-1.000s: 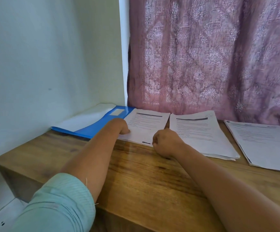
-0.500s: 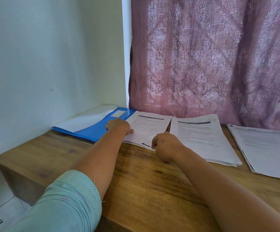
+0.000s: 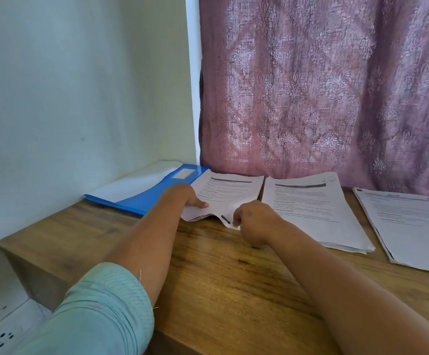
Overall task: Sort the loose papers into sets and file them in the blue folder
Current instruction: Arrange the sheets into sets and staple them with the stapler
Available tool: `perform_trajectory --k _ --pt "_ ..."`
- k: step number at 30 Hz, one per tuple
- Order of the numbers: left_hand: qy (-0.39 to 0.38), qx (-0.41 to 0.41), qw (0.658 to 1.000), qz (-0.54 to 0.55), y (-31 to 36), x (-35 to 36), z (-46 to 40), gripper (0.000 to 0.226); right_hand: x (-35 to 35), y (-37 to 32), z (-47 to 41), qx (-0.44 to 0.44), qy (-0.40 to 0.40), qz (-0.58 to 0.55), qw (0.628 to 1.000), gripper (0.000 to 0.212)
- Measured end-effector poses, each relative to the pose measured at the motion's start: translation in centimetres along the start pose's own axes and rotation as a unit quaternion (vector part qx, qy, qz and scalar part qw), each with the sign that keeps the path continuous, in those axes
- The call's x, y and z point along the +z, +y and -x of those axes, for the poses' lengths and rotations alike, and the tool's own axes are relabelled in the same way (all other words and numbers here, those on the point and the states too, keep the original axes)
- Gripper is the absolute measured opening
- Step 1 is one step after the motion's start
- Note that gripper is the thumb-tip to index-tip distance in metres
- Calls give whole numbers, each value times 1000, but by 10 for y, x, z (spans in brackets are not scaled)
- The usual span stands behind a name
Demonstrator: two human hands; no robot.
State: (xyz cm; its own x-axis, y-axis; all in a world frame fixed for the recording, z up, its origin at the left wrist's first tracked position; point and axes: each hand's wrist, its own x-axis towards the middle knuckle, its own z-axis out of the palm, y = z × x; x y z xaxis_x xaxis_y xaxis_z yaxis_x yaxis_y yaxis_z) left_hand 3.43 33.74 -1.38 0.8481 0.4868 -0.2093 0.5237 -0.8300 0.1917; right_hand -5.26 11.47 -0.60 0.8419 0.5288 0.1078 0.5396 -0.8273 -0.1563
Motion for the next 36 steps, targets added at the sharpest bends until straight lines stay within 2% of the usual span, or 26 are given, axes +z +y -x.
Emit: perform_trajectory --k 3,5,9,11,14,16,18,20,22,24,26,28,29,31,34,36 --pt "47 38 998 29 -2 -8 12 77 0 0 2 -3 -3 -3 1000 38" --pt "61 61 992 89 -6 -11 18 61 -1 -1 4 -4 -5 -5 1000 39" --pt "61 102 972 200 -23 -8 28 49 1 -3 7 -18 2 13 1000 37" --pt "85 110 954 265 -34 -9 35 41 5 -5 10 -28 4 27 999 30" --pt "117 115 913 374 -49 -16 49 38 10 -8 14 -47 26 53 997 25" --pt "119 133 877 446 -55 -21 65 40 10 -4 17 -45 76 30 996 29" --pt "123 158 847 492 -57 -22 90 40 7 3 24 -30 161 -47 985 36" --pt "131 181 819 528 -55 -18 118 38 1 10 39 17 237 -156 959 49" --pt "123 200 783 576 -50 -11 148 37 -10 14 58 110 244 -305 914 78" --pt "92 214 753 616 -41 0 174 36 -18 26 75 200 225 -442 845 97" --pt "51 241 730 638 -28 13 202 37 -27 39 93 234 220 -550 771 89" --pt "21 268 717 643 -12 27 229 37 -37 51 117 223 238 -620 713 60" --pt "17 282 712 643 -4 35 239 35 -42 54 131 209 256 -628 705 40" --pt "13 313 703 639 10 48 258 30 -49 60 160 192 317 -589 718 14" --pt "21 349 709 612 29 58 280 19 -59 67 200 183 399 -463 770 12" --pt "23 359 687 631 40 57 295 10 -61 69 221 170 414 -438 780 12"
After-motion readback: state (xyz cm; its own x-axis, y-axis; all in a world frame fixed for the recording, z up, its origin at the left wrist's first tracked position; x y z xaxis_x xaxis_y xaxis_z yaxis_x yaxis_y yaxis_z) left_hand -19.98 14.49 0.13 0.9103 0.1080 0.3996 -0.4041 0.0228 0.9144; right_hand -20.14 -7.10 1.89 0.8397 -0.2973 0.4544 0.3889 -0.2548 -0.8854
